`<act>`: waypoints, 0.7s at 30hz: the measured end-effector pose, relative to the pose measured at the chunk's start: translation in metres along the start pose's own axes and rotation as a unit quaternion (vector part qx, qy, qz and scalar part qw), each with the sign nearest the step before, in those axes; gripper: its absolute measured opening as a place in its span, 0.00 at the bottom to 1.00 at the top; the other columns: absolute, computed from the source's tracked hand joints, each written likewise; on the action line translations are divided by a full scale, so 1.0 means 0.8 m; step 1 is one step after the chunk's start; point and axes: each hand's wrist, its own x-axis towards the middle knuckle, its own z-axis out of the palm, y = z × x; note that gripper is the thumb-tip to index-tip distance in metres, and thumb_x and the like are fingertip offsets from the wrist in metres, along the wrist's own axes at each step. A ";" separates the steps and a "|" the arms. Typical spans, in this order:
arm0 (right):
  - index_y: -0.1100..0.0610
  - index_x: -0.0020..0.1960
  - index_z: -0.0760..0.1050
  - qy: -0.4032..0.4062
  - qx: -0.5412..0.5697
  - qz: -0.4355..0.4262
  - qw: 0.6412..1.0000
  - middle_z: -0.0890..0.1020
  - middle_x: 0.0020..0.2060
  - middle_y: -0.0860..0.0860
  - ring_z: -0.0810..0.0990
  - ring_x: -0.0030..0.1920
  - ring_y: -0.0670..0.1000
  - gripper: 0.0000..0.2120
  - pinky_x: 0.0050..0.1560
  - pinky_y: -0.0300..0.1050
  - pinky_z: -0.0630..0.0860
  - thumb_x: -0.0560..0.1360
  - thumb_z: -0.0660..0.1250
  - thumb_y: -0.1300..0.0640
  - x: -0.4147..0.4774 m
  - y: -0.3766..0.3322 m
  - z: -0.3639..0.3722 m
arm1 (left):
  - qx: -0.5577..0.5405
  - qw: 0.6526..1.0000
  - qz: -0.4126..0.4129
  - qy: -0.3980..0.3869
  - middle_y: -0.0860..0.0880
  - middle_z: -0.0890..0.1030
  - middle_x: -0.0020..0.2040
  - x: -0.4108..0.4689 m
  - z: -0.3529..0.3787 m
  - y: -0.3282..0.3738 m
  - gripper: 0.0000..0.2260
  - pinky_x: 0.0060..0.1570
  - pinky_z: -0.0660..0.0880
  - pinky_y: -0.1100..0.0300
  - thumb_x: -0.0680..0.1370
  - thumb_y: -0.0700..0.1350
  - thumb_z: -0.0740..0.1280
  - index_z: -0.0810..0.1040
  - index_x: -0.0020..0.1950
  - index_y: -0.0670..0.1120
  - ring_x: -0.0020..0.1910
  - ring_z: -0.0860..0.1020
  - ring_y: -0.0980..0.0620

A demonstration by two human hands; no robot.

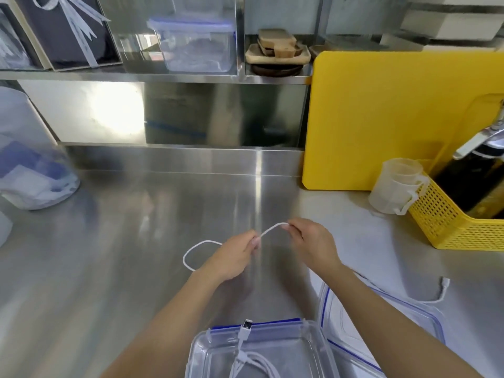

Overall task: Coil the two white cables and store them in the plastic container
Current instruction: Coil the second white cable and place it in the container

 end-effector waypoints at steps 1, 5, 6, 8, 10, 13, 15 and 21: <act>0.60 0.43 0.77 0.010 -0.015 -0.003 1.000 0.81 0.38 0.58 0.77 0.39 0.60 0.15 0.36 0.49 0.71 0.78 0.58 0.50 0.001 -0.002 -0.008 | -0.027 1.000 -0.005 0.013 0.51 0.74 0.36 -0.002 -0.004 0.004 0.11 0.39 0.65 0.60 0.82 0.45 0.53 0.68 0.40 0.49 0.34 0.72 0.54; 0.57 0.52 0.78 0.070 -0.115 -0.144 0.980 0.83 0.44 0.54 0.81 0.44 0.56 0.16 0.43 0.49 0.74 0.72 0.57 0.51 -0.004 -0.017 -0.029 | -0.078 0.996 0.012 0.042 0.51 0.70 0.30 -0.009 -0.020 0.025 0.14 0.34 0.68 0.59 0.81 0.47 0.55 0.69 0.35 0.53 0.29 0.68 0.54; 0.57 0.55 0.77 0.076 -0.116 -0.195 0.971 0.83 0.48 0.54 0.79 0.48 0.53 0.17 0.47 0.49 0.72 0.72 0.58 0.52 -0.005 -0.024 -0.031 | -0.103 0.993 0.024 0.051 0.51 0.70 0.29 -0.012 -0.024 0.035 0.15 0.32 0.67 0.61 0.81 0.46 0.56 0.69 0.35 0.52 0.28 0.68 0.55; 0.57 0.55 0.76 0.075 -0.099 -0.271 0.955 0.83 0.48 0.52 0.75 0.49 0.49 0.15 0.49 0.46 0.66 0.72 0.59 0.55 -0.006 -0.046 -0.040 | -0.172 0.981 0.045 0.073 0.55 0.69 0.26 -0.018 -0.032 0.054 0.17 0.28 0.64 0.68 0.81 0.42 0.56 0.69 0.33 0.51 0.23 0.67 0.61; 0.57 0.50 0.78 0.045 -0.064 -0.277 0.958 0.85 0.42 0.51 0.77 0.44 0.50 0.14 0.46 0.49 0.69 0.72 0.57 0.56 -0.006 -0.060 -0.049 | -0.224 0.968 0.054 0.096 0.57 0.68 0.22 -0.026 -0.038 0.065 0.18 0.25 0.61 0.70 0.81 0.39 0.57 0.70 0.32 0.50 0.20 0.65 0.62; 0.59 0.42 0.79 0.041 -0.045 -0.272 0.960 0.83 0.34 0.54 0.80 0.35 0.56 0.15 0.34 0.54 0.77 0.73 0.55 0.54 -0.003 -0.066 -0.064 | -0.235 0.964 0.068 0.104 0.52 0.67 0.25 -0.040 -0.050 0.065 0.14 0.26 0.61 0.67 0.80 0.43 0.60 0.73 0.34 0.47 0.22 0.63 0.59; 0.61 0.41 0.79 0.104 -0.043 -0.258 0.960 0.82 0.33 0.57 0.79 0.33 0.58 0.13 0.31 0.50 0.77 0.74 0.58 0.57 -0.003 -0.062 -0.074 | -0.196 0.974 0.069 0.092 0.51 0.68 0.27 -0.047 -0.058 0.061 0.10 0.28 0.64 0.65 0.79 0.44 0.62 0.74 0.37 0.47 0.24 0.65 0.57; 0.63 0.46 0.75 0.232 0.138 0.020 0.963 0.77 0.37 0.59 0.70 0.37 0.55 0.09 0.37 0.45 0.62 0.78 0.60 0.59 0.011 -0.033 -0.133 | -0.072 0.994 0.015 0.080 0.53 0.73 0.27 -0.063 -0.081 0.031 0.12 0.35 0.67 0.58 0.77 0.45 0.63 0.71 0.34 0.46 0.27 0.69 0.53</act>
